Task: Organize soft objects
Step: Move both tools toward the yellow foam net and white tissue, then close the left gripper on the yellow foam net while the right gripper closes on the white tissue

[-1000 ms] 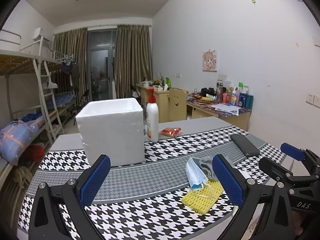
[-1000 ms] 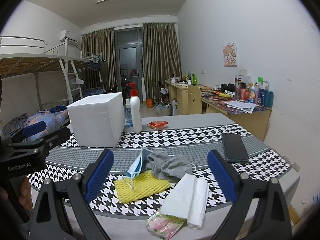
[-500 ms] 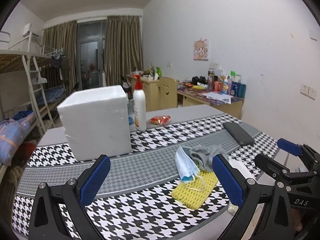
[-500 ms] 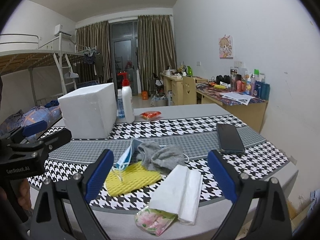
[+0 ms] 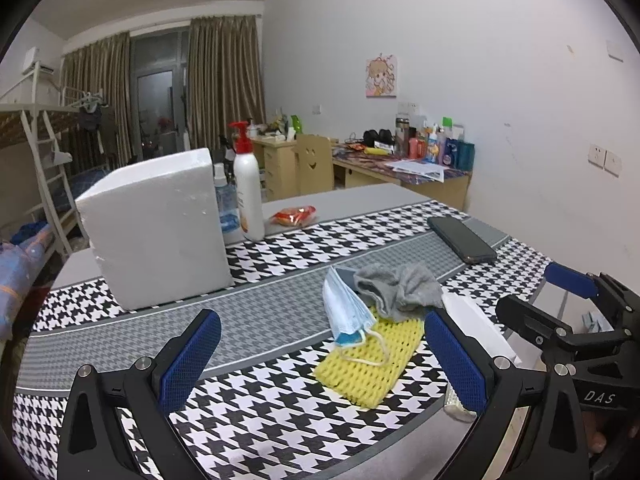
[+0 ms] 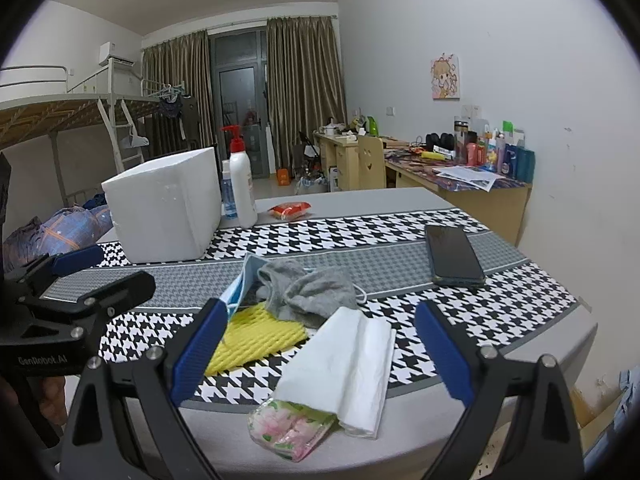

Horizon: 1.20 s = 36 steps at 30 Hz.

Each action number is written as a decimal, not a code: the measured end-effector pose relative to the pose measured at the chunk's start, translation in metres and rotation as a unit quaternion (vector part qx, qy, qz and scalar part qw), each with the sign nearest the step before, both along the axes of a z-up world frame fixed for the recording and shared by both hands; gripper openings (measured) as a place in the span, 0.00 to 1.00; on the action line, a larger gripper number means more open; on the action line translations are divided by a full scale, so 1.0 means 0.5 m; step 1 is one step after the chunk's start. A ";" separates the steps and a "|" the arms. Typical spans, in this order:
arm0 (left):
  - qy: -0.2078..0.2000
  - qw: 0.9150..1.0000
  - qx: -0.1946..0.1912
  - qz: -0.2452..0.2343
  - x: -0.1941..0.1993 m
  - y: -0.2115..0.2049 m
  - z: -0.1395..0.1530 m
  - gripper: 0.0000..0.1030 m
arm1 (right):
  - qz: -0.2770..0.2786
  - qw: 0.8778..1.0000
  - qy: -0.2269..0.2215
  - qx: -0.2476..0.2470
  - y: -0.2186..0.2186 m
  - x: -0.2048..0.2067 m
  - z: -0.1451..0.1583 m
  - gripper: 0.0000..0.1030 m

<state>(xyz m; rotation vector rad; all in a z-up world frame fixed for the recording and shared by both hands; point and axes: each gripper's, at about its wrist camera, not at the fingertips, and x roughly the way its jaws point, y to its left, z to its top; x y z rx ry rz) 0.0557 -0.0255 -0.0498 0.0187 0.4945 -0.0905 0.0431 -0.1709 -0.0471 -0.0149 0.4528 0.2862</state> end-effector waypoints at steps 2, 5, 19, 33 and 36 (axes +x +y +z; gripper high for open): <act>0.007 1.000 -0.001 -0.005 0.005 -0.004 -0.006 0.99 | -0.007 1.000 0.006 -0.001 -0.004 0.005 -0.005 0.94; 0.015 1.000 -0.003 -0.016 0.014 -0.014 -0.017 0.99 | -0.011 1.000 0.016 0.000 -0.011 0.011 -0.013 0.94; 0.058 0.997 0.011 -0.041 0.055 -0.048 -0.065 0.99 | -0.025 0.999 0.038 -0.001 -0.034 0.028 -0.040 0.94; 0.100 0.992 0.041 -0.068 0.080 -0.076 -0.108 0.80 | -0.032 0.998 0.057 0.000 -0.047 0.042 -0.059 0.94; 0.112 0.990 0.044 -0.073 0.084 -0.078 -0.118 0.72 | -0.032 0.998 0.061 0.001 -0.049 0.044 -0.061 0.94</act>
